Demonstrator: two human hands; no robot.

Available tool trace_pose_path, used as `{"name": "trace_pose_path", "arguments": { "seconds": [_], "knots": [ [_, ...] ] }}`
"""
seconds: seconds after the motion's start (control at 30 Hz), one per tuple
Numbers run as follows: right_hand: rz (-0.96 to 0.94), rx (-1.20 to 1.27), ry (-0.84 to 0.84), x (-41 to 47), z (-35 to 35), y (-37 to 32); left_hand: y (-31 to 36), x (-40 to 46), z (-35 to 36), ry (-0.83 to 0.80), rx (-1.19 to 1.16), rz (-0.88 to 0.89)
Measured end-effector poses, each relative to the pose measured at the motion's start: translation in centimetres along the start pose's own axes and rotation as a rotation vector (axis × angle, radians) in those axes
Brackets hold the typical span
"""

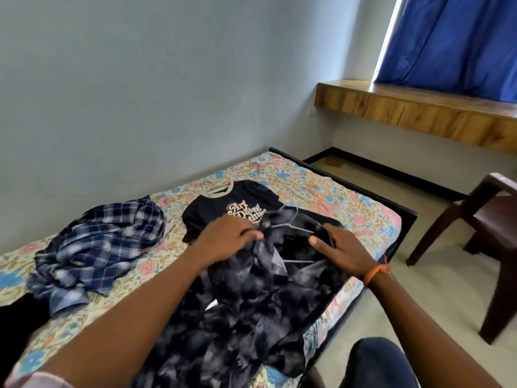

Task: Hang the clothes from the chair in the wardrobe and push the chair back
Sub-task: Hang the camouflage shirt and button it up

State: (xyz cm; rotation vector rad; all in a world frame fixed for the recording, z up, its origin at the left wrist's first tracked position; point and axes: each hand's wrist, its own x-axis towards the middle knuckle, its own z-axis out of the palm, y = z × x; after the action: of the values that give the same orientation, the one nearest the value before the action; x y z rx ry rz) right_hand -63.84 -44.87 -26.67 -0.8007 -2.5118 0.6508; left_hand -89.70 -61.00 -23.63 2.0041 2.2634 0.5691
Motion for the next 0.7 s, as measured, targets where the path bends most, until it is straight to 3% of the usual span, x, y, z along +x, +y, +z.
{"name": "trace_pose_path", "arguments": {
  "seconds": [0.23, 0.47, 0.57, 0.7],
  "knots": [
    [0.147, 0.004, -0.108, 0.2, 5.6, 2.5, -3.3, -0.4, 7.7, -0.053, -0.043, -0.119],
    [0.19, -0.066, -0.242, 5.1, 13.4, 6.8, -9.2, 0.3, 13.9, -0.106, -0.059, -0.386],
    [0.372, 0.105, -0.331, 6.5, 16.0, 8.4, -11.3, -0.1, 17.2, -0.222, -0.074, -0.481],
    [0.767, 0.4, -0.105, 8.6, 18.1, 12.8, -12.5, 0.0, 20.7, -0.292, -0.063, -0.51]
  ]
}}
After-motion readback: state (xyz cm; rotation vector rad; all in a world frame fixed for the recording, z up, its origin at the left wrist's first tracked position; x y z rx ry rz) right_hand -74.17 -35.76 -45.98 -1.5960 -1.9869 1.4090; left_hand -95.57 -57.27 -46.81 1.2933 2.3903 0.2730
